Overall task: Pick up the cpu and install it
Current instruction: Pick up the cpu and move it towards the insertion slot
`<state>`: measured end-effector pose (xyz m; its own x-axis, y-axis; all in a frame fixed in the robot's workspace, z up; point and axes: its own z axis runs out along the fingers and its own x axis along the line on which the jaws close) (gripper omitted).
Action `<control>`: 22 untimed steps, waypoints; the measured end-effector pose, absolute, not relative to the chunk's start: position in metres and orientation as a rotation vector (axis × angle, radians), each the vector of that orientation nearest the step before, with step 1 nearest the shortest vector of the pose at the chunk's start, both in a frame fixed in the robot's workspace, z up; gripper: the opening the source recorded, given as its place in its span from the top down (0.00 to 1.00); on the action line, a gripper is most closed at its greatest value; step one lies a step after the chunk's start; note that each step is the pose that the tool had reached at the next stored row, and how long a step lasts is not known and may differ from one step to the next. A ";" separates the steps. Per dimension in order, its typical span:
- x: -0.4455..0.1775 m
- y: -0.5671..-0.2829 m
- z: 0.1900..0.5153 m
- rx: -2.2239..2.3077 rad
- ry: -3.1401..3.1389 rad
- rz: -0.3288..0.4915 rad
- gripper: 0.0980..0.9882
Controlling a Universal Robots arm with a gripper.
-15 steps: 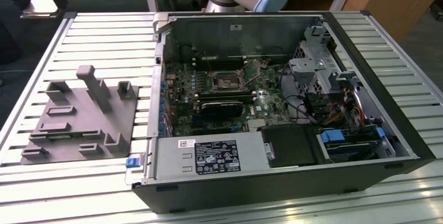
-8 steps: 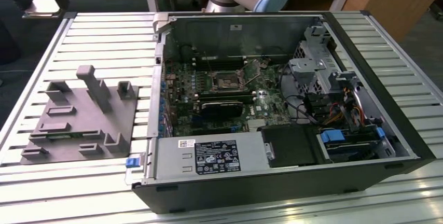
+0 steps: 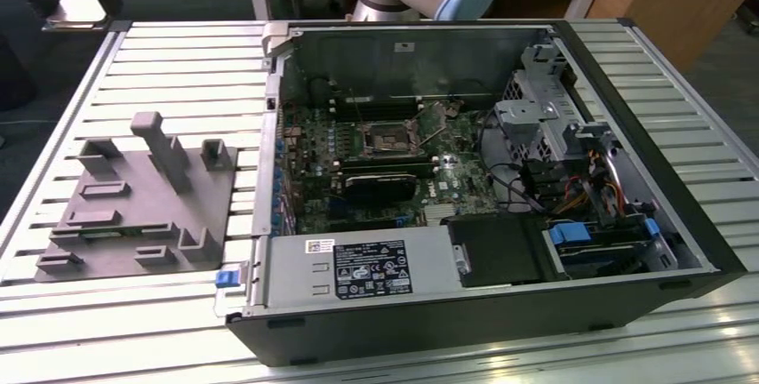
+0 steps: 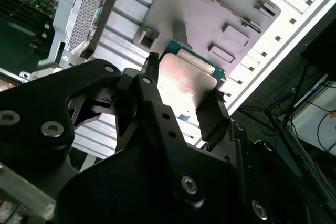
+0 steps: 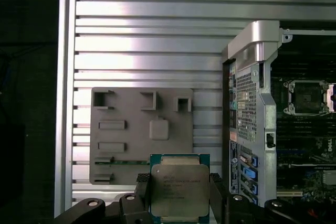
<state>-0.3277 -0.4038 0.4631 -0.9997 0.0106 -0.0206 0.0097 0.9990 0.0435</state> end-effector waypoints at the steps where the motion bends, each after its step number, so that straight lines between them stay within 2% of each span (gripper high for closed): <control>1: -0.327 -0.404 0.463 0.016 3.120 0.068 0.51; 22: -0.320 -0.404 0.463 0.016 3.120 0.068 0.51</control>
